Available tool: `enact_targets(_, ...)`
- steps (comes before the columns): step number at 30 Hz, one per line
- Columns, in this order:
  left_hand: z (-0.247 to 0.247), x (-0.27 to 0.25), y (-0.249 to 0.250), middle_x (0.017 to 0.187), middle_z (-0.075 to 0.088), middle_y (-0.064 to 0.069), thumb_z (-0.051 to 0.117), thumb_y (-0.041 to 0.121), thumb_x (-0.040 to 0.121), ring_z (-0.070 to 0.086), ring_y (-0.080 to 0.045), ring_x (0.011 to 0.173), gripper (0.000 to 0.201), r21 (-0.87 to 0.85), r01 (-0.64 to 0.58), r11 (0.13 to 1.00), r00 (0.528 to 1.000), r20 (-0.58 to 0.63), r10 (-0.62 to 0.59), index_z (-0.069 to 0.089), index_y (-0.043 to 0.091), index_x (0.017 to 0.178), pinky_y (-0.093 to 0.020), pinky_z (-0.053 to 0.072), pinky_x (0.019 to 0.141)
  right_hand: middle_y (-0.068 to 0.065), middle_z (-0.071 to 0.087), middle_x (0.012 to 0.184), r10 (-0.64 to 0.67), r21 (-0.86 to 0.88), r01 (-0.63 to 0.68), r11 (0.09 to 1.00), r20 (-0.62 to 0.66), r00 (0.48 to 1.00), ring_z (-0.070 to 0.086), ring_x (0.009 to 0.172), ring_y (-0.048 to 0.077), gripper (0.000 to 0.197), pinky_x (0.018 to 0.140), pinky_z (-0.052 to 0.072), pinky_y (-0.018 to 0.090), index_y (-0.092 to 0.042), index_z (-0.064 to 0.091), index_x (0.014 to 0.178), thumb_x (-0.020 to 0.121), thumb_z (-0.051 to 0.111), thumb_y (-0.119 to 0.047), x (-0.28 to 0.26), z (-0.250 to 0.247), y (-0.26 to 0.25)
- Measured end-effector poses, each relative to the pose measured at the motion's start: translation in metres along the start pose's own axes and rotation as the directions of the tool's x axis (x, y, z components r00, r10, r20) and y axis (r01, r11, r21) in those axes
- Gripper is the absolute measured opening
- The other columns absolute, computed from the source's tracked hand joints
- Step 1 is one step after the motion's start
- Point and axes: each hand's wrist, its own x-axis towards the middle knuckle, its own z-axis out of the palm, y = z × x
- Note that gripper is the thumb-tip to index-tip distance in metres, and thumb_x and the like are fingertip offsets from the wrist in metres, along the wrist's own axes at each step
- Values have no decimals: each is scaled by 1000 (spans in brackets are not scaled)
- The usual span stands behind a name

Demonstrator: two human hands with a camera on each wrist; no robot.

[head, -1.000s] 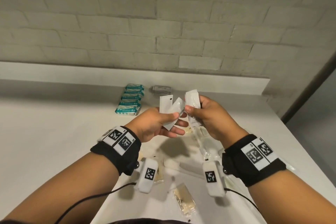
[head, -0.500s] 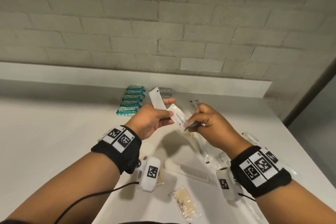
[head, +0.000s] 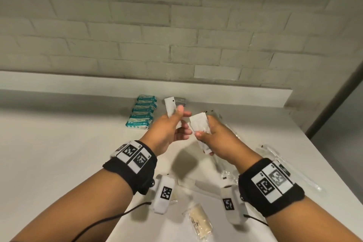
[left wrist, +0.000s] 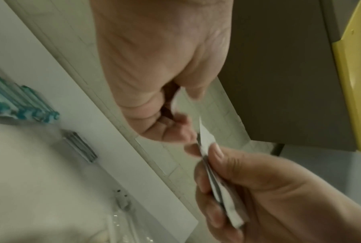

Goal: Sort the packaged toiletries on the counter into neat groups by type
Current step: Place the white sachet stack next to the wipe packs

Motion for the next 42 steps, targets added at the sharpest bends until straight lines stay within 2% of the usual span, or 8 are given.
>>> enact_targets(4,-18,3,2,56,32,4,27,80,81,31,-10,45,72,25,160,987,984,-82,-157,54,14,76,-19,22,38,5,63,97,68,29,-67,997,-38,997,56,72,15,28,52,43,26,-21,48,118,92,58,-24,-1,-8,12)
enact_targets(9,-17,1,3,76,52,-1,58,24,95,48,-11,56,15,183,134,974,990,-66,-124,52,15,84,-19,36,47,-1,61,91,45,21,-43,999,-107,993,56,71,10,17,53,44,23,-22,49,111,95,55,-23,-3,-19,9)
enact_targets(17,-12,4,15,70,69,5,73,14,82,61,-7,53,11,633,-64,771,998,54,39,64,21,84,-20,40,47,0,62,87,-62,-140,77,987,112,992,57,76,14,14,70,49,34,-23,52,105,93,58,-19,4,-26,-17)
enact_targets(20,-1,10,21,74,65,-2,60,1,87,56,-5,48,18,524,-108,845,994,28,109,62,16,96,-20,39,47,0,59,93,-59,-161,78,984,119,991,57,78,14,29,66,50,30,-19,44,116,92,59,-18,7,-15,-27)
enact_targets(25,0,8,19,99,68,-4,49,57,89,62,-15,80,53,200,-100,975,994,55,90,61,16,120,-28,46,68,9,64,101,-42,269,14,963,99,994,61,75,26,93,57,51,37,-34,-10,150,93,58,-9,11,-8,-25)
enact_targets(29,13,5,7,95,62,-24,60,30,86,58,-37,80,31,44,-59,997,991,125,53,68,5,103,-40,42,66,2,61,126,-72,279,41,959,101,992,66,85,21,102,64,54,35,-39,-19,146,91,61,-8,19,6,-20)
enact_targets(36,12,14,15,59,53,-4,53,8,94,56,-17,51,13,-92,-16,996,997,-81,8,54,12,82,-27,40,49,-4,49,125,-139,-180,123,976,-78,987,56,105,8,111,85,47,26,-40,2,150,70,80,-44,11,1,-19)
enact_targets(42,17,5,9,54,51,-5,43,-8,87,51,-13,46,21,188,29,982,998,53,-40,57,6,81,-22,41,45,-5,18,154,-365,-574,401,714,184,913,13,144,13,130,117,16,31,-40,-11,149,61,84,-36,11,4,-26)
